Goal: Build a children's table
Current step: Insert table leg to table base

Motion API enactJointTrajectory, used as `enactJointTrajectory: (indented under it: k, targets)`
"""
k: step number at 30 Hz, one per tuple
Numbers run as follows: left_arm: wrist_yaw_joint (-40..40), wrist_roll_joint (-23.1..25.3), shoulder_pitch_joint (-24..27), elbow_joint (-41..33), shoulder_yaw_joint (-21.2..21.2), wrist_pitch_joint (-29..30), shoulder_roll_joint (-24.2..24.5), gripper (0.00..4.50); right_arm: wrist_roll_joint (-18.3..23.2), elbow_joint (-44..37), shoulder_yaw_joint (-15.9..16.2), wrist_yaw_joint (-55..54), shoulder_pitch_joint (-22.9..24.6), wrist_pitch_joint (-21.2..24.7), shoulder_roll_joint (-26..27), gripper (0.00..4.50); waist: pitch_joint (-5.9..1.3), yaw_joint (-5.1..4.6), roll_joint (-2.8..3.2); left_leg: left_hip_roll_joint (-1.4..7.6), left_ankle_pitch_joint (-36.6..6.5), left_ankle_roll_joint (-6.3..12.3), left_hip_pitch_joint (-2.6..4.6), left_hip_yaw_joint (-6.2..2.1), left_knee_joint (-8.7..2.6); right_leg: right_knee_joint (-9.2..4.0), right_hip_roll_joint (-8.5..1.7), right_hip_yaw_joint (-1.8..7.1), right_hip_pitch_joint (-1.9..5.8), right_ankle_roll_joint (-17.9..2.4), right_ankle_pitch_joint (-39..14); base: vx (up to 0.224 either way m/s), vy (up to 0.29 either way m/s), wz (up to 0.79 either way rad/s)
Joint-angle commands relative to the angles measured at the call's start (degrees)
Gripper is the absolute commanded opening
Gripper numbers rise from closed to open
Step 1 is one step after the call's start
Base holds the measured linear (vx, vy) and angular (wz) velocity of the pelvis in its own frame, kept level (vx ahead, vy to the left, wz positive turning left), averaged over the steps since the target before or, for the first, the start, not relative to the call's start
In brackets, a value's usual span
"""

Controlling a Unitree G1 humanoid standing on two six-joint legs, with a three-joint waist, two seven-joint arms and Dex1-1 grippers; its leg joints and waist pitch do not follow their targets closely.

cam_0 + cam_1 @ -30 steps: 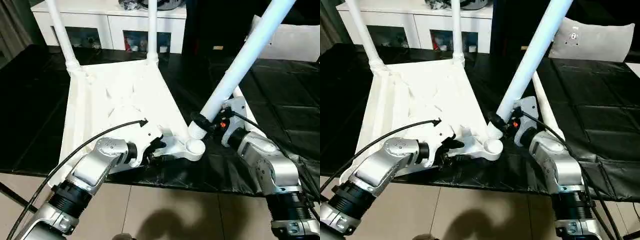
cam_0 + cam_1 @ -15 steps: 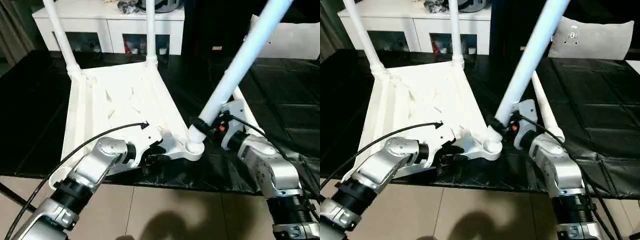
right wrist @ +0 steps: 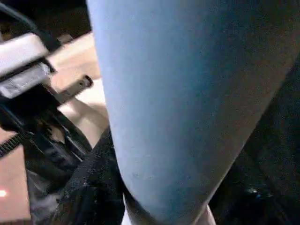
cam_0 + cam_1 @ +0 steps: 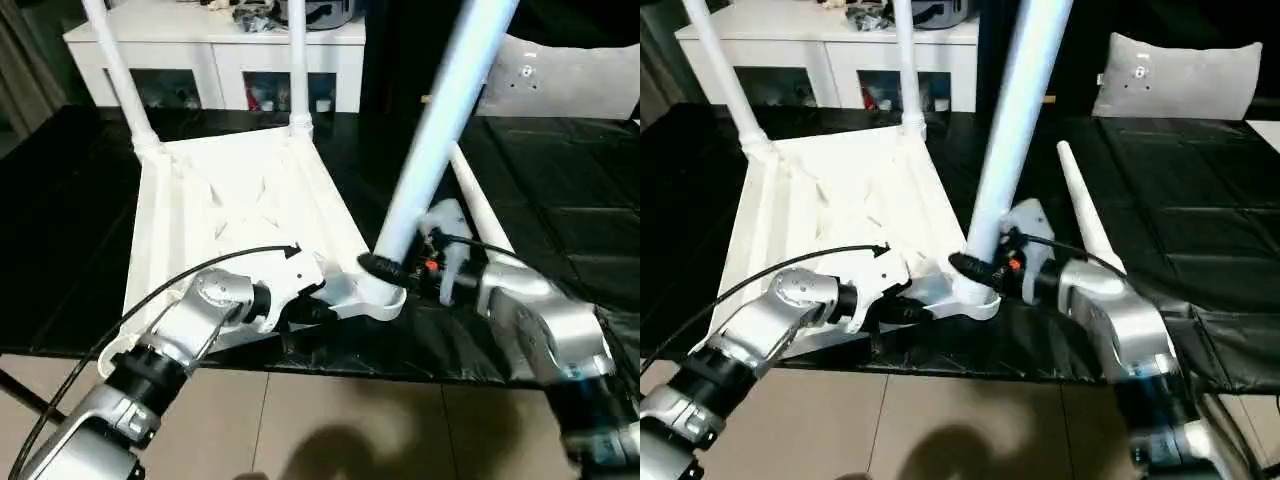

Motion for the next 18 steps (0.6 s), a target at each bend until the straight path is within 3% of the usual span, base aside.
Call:
enactJointTrajectory:
  k: [1,5,11,18]
  targets:
    - [-0.4,1.8,-0.5,1.8,-0.4,-0.7,1.4,0.0,-0.9,1.2,1.1,0.6,-1.3,0.1,-0.3,1.89,-3.58,0.13,0.07,1.66,-10.9,0.42,-0.42,-0.78,-4.35,-5.18,-3.47,2.8,3.4,-6.9,-19.1,0.0,0.0,0.0]
    - [-4.4,1.5,-0.9,1.5,-1.0,-4.9,1.4,0.0,-1.7,4.8,3.3,2.9,-3.0,0.0,-0.7,1.89,-3.68,0.1,0.05,1.66,-10.1,0.81,-0.46,-0.63,-4.19,-4.71,-3.47,2.86,3.55,-8.8,-15.6,0.0,0.0,0.0]
    - [-7.3,4.1,-3.2,5.7,-2.8,-9.1,1.6,0.0,-1.3,8.7,4.1,7.4,-4.6,0.2,0.1,1.89,-3.49,0.31,0.03,1.8,-12.6,0.41,0.08,-0.56,-4.39,-5.15,-3.61,2.9,3.36,-8.6,-19.2,0.0,0.0,0.0]
    - [-9.0,5.9,-5.3,10.1,-3.1,-13.0,2.1,0.0,-2.7,11.6,6.1,10.5,-5.2,-0.6,-0.8,1.89,-3.6,0.61,-0.08,1.94,-11.5,0.58,-0.02,-0.57,-4.4,-4.84,-3.72,2.98,3.46,-9.3,-17.2,0.0,0.0,0.0]
